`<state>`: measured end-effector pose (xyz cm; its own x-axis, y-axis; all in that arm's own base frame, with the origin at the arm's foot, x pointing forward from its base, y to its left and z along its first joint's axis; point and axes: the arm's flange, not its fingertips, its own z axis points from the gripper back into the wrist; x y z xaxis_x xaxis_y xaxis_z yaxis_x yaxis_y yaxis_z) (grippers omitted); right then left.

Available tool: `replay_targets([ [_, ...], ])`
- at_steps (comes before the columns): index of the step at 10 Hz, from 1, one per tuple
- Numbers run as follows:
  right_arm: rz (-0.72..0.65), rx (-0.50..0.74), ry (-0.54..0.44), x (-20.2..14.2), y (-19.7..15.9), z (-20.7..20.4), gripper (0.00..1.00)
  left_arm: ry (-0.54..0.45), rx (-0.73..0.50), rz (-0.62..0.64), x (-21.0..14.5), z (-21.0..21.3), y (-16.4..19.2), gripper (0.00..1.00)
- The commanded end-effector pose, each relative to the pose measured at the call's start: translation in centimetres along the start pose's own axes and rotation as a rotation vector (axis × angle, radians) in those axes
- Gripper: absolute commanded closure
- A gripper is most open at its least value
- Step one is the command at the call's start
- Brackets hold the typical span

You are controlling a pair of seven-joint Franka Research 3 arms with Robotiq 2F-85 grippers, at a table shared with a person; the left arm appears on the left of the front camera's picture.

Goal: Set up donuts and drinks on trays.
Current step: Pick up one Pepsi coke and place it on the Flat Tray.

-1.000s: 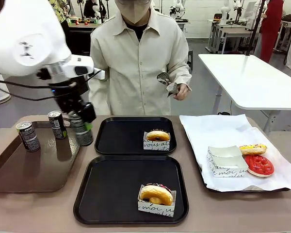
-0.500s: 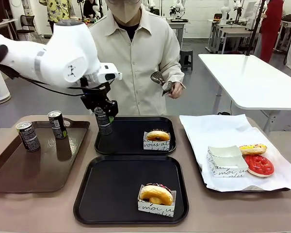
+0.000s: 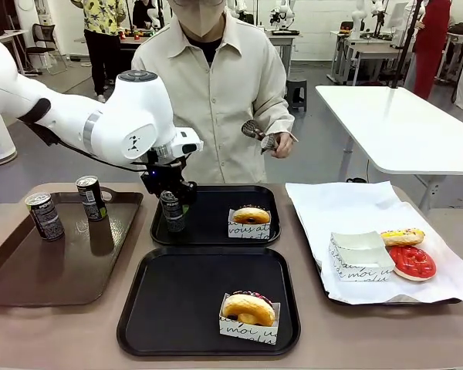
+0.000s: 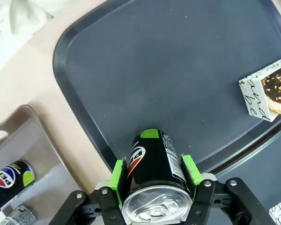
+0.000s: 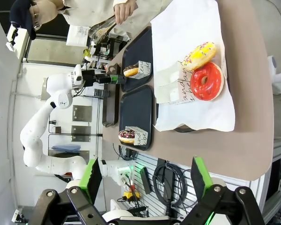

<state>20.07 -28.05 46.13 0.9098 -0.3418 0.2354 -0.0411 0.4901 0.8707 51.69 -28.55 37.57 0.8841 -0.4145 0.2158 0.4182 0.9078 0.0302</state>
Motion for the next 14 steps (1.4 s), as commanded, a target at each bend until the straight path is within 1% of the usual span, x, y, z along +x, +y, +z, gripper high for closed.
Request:
replay_targets([
  [1,0.017,0.02,-0.011,0.1,0.0,0.1,0.0,0.011,0.037,0.02,0.7,0.8,-0.6,0.41],
  [2,0.017,0.02,-0.011,0.1,0.0,0.1,0.0,0.013,0.041,0.017,0.7,1.0,-0.5,0.41],
  [3,0.017,0.02,-0.011,0.1,0.0,0.1,0.0,0.02,0.042,0.014,0.7,1.2,-0.5,0.0],
  [5,0.017,0.02,-0.011,0.1,0.0,0.1,0.0,0.038,0.041,0.019,0.6,1.5,-0.5,0.0],
  [6,0.017,0.02,-0.011,0.1,0.0,0.1,0.0,0.053,0.046,0.024,0.6,2.1,-0.5,0.2],
  [7,0.017,0.02,-0.011,0.1,0.0,0.1,0.0,0.057,0.048,0.017,0.4,3.8,-0.7,0.12],
  [8,0.017,0.02,-0.011,0.1,0.0,0.1,0.0,0.065,0.049,0.01,-0.4,5.9,-1.0,0.0],
  [10,0.017,0.02,-0.011,0.1,0.0,0.1,0.0,0.096,0.044,-0.002,-2.8,9.6,-0.9,0.0],
  [11,0.017,0.02,-0.011,0.1,0.0,0.1,0.0,0.097,0.021,0.0,-4.2,11.2,-0.5,0.0],
  [14,0.017,0.02,-0.011,0.1,0.0,0.1,0.0,0.082,-0.05,0.054,-7.7,13.9,0.4,0.0],
])
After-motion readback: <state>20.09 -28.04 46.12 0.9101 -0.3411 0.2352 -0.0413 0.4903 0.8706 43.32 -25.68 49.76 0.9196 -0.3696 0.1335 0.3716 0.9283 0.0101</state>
